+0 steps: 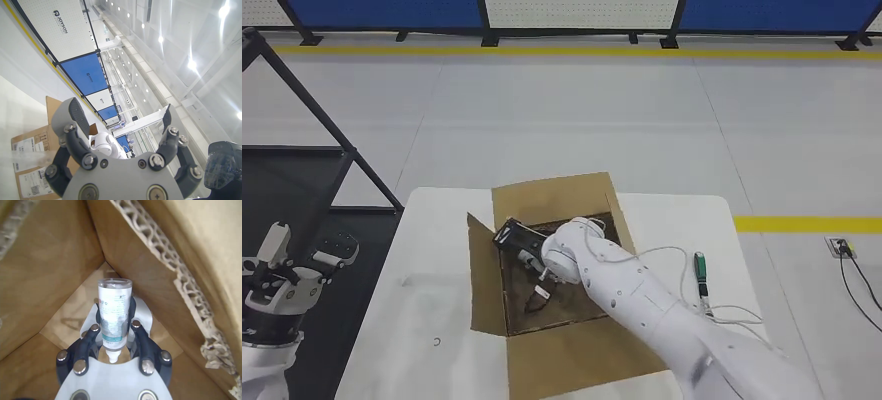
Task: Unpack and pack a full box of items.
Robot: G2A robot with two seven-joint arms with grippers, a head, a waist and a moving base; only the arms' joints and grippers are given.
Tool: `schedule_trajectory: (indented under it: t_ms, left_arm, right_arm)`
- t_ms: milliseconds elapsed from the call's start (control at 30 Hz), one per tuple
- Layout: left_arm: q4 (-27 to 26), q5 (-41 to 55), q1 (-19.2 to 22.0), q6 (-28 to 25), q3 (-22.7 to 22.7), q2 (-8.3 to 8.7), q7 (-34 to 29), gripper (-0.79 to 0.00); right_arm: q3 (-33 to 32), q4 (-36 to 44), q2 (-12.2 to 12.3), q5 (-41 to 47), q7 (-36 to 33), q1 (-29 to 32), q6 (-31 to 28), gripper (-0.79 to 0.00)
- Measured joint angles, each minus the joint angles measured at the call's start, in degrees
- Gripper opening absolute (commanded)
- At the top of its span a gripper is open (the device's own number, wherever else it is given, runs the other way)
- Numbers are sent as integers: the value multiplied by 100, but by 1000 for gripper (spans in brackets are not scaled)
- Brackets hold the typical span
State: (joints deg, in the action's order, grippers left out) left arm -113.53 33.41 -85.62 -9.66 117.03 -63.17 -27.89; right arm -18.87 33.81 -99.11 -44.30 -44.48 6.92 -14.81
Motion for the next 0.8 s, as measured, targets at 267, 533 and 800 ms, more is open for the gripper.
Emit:
schedule_trajectory:
  t_ms: [267, 533, 800]
  left_arm:
    - [0, 0, 0, 0, 0, 0, 0, 0]
    - [0, 0, 0, 0, 0, 0, 0, 0]
    - [0, 0, 0, 0, 0, 0, 0, 0]
  right_arm:
    - [-89, 169, -84, -348, 59, -125, 254, -785]
    - [-322, 987, 176, -897, -566, 22, 716, -785]
    - [-827, 2449, 721, -1425, -1082, 652, 394, -785]
